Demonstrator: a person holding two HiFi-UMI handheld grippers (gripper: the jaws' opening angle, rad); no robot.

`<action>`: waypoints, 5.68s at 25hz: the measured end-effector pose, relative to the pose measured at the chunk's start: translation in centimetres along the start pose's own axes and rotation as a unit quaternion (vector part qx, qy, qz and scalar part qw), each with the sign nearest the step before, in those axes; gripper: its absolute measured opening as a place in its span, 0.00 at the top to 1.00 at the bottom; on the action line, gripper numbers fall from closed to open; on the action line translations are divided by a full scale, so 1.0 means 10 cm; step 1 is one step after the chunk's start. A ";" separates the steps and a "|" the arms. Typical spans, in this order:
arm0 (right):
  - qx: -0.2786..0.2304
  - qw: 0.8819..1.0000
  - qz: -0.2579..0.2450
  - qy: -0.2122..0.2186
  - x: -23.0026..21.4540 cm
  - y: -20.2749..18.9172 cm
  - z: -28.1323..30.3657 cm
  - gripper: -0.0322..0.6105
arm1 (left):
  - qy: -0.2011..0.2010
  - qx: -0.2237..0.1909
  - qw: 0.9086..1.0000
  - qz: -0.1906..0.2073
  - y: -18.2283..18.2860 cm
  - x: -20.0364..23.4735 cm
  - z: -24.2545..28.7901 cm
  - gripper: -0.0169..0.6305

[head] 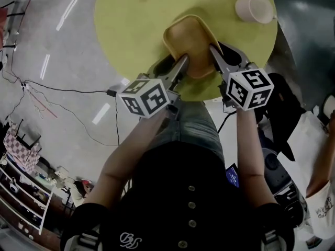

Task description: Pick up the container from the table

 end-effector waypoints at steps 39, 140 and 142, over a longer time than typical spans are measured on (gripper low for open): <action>-0.149 0.988 -0.010 0.041 1.20 0.39 -0.57 0.84 | -0.074 -0.120 0.983 0.114 1.12 -0.33 -0.90 0.77; -0.215 0.976 -0.046 0.002 1.41 0.61 -0.82 0.87 | -0.105 -0.136 0.962 0.211 1.51 -0.70 -1.03 0.77; -0.214 0.976 -0.047 0.003 1.42 0.61 -0.82 0.87 | -0.105 -0.136 0.963 0.210 1.51 -0.71 -1.04 0.77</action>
Point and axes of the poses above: the fingertips, and each gripper's own axes: z forward along the fingers, x to its left, y out of its top, the point moved 7 cm from there along -z, backward along the fingers, and after that the axes turned 13 degrees about z, right-handed, at the moved point
